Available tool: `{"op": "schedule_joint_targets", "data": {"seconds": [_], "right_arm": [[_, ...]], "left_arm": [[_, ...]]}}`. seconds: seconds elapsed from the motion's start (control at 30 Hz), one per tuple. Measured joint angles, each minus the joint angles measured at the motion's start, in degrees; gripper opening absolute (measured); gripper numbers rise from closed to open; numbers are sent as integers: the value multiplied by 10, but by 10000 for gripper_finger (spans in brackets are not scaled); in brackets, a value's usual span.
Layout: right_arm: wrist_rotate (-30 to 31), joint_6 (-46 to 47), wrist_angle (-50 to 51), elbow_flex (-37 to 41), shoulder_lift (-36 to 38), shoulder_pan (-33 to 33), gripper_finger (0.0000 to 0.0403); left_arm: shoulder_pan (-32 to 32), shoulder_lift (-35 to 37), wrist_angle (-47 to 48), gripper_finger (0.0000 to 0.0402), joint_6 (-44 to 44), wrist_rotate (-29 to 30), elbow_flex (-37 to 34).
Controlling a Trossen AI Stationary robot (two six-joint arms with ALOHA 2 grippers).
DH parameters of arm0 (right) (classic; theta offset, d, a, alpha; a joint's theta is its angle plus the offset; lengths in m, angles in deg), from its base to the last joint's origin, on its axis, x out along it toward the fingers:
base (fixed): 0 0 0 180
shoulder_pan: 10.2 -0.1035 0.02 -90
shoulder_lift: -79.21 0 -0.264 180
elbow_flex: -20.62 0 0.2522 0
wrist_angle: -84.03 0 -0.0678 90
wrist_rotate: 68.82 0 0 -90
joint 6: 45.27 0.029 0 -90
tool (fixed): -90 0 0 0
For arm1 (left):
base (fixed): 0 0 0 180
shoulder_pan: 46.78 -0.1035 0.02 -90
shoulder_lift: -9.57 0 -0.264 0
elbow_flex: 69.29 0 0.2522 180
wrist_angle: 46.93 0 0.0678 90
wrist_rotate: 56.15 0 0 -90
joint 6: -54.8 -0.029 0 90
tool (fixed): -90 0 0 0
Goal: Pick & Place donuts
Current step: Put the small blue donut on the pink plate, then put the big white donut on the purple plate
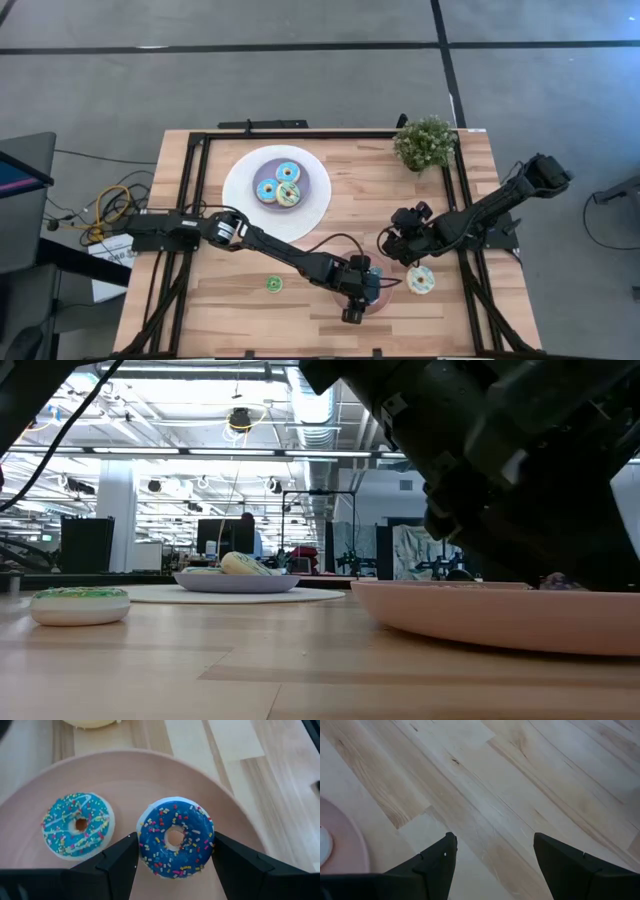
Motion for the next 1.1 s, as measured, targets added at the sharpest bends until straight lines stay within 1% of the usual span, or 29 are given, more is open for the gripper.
{"op": "schedule_joint_targets", "data": {"seconds": [0.27,0.57,0.7,0.9,1.1], "right_arm": [[0,0,-1,0,0,0,256],[0,0,-1,0,0,0,256],[-1,0,0,0,0,0,256],[-1,0,0,0,0,0,256],[-1,0,0,0,0,0,256]], "left_arm": [[-7,0,14,237,30,1,0],[-16,0,19,290,37,-2,0],[-15,2,44,306,45,-4,3],[-15,6,100,308,43,-27,50],[-16,7,180,309,27,-30,103]]}}
